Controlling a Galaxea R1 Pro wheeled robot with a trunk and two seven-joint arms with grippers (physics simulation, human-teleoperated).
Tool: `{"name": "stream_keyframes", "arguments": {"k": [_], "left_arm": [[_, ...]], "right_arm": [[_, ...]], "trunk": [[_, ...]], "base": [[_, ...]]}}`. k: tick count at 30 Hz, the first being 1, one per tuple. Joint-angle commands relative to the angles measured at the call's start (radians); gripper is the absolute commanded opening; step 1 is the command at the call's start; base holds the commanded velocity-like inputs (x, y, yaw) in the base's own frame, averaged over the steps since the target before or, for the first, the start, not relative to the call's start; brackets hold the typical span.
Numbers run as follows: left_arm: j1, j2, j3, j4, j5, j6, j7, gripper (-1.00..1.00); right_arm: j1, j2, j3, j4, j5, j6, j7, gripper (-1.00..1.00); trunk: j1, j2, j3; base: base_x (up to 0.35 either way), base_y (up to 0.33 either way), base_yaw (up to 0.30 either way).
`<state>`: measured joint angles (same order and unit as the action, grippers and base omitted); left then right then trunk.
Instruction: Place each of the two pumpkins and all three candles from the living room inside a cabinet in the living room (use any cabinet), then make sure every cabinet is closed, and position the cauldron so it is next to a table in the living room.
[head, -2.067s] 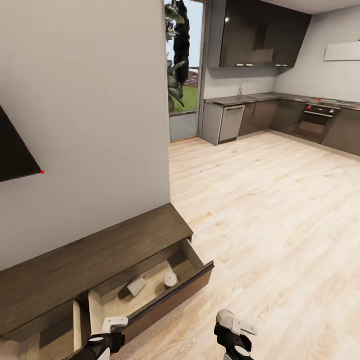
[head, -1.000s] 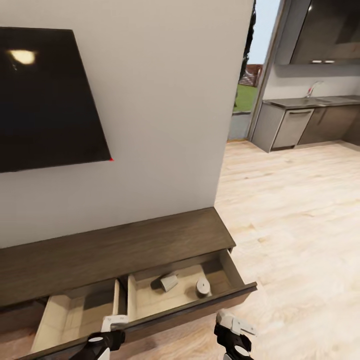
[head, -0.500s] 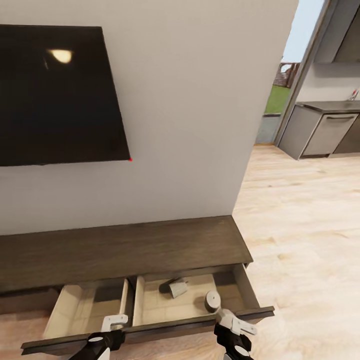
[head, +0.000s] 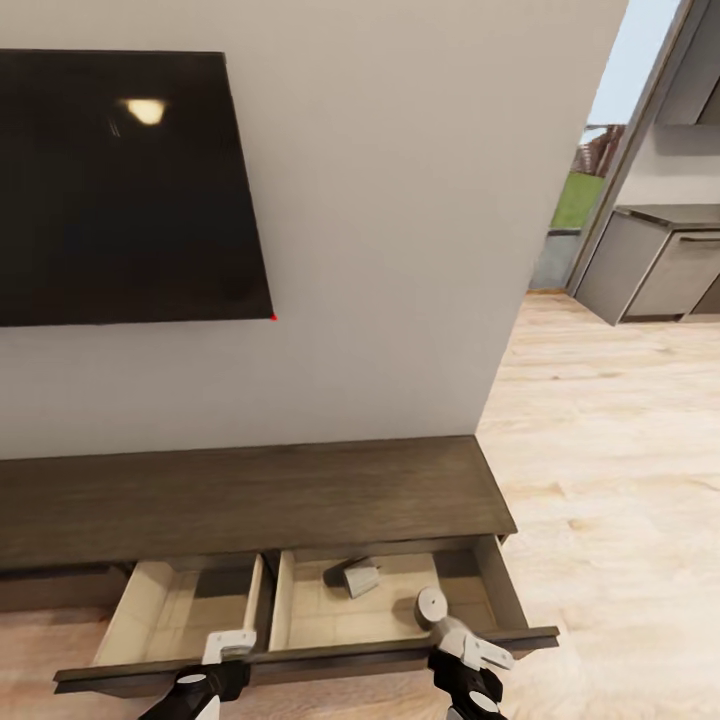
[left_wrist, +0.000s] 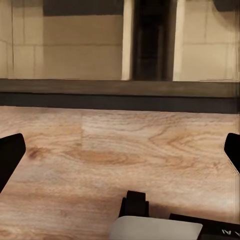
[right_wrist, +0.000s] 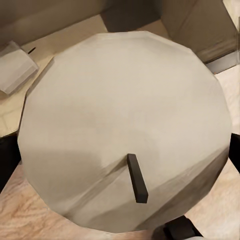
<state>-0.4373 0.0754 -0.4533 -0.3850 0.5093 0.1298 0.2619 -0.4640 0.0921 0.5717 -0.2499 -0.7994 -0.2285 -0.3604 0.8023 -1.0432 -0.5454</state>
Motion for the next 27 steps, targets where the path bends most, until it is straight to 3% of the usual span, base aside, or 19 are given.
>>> {"name": "stream_keyframes", "arguments": {"k": [1,27], "left_arm": [[0.000,0.001,-0.008,-0.003,0.007,0.005,0.008,1.00],[0.000,0.002,-0.008,-0.003,0.006,0.002,0.008,1.00]], "right_arm": [[-0.001,0.000,0.009,0.000,-0.012,-0.006,-0.004,-1.00],[-0.001,-0.002,0.010,0.000,-0.011,-0.006,-0.003,-1.00]], "trunk": [[0.000,-0.001,-0.001],[0.000,-0.001,-0.001]], "base": [[0.098,-0.106,0.001],[0.065,-0.067,-0.030]]}}
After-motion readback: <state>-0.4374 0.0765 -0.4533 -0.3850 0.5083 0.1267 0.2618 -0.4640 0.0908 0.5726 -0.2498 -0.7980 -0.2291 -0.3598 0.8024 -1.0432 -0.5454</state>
